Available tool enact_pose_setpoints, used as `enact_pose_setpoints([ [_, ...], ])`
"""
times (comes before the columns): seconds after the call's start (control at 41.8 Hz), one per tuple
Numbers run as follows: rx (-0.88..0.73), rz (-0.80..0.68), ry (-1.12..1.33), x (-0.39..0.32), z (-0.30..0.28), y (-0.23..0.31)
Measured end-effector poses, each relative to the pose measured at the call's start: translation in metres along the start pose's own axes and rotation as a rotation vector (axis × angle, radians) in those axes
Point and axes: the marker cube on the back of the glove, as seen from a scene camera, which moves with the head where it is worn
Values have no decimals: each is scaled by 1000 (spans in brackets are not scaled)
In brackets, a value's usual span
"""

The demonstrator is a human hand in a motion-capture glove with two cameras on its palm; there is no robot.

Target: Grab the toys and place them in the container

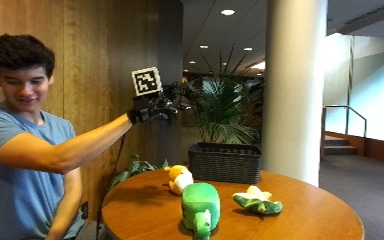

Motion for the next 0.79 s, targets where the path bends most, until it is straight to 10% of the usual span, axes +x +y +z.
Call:
enact_pose_setpoints([
  [0.789, -3, 64, -40, 15, 4, -11],
])
